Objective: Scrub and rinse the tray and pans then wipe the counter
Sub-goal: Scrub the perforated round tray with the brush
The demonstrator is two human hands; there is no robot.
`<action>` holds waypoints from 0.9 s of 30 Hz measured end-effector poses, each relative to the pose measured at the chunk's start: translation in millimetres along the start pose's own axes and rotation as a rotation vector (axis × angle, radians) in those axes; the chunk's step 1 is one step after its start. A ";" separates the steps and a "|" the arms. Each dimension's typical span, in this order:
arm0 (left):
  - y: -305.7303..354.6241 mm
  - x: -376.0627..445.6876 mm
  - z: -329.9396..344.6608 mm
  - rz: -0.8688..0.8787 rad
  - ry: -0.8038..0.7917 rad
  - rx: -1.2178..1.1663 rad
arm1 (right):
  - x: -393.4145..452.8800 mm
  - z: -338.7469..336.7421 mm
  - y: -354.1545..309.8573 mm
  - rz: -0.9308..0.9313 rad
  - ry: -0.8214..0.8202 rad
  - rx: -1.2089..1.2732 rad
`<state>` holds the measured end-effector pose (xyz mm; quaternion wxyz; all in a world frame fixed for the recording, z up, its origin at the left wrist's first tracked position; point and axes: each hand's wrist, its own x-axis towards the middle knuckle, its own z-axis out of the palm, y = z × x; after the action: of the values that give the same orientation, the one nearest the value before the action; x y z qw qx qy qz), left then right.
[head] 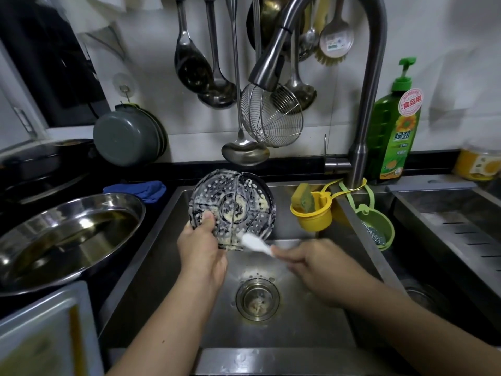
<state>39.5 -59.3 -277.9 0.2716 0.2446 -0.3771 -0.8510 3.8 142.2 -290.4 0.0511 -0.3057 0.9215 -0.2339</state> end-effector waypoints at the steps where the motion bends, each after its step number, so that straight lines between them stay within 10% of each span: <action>1: 1.2 0.4 -0.6 -0.004 -0.003 0.003 | -1.5 1.7 -3.3 -0.020 -0.017 -0.005; 11: -7.6 -7.6 7.1 -0.066 -0.203 0.209 | 14.6 -21.8 18.1 0.093 0.381 -0.050; 27: -8.5 -2.9 6.2 -0.062 -0.164 0.313 | 10.0 -30.3 24.8 0.195 0.371 -0.125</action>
<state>35.4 -49.4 -280.2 0.1721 0.2252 -0.5183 -0.8068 -24.8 165.9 -274.6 -0.1162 -0.1694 0.9530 -0.2226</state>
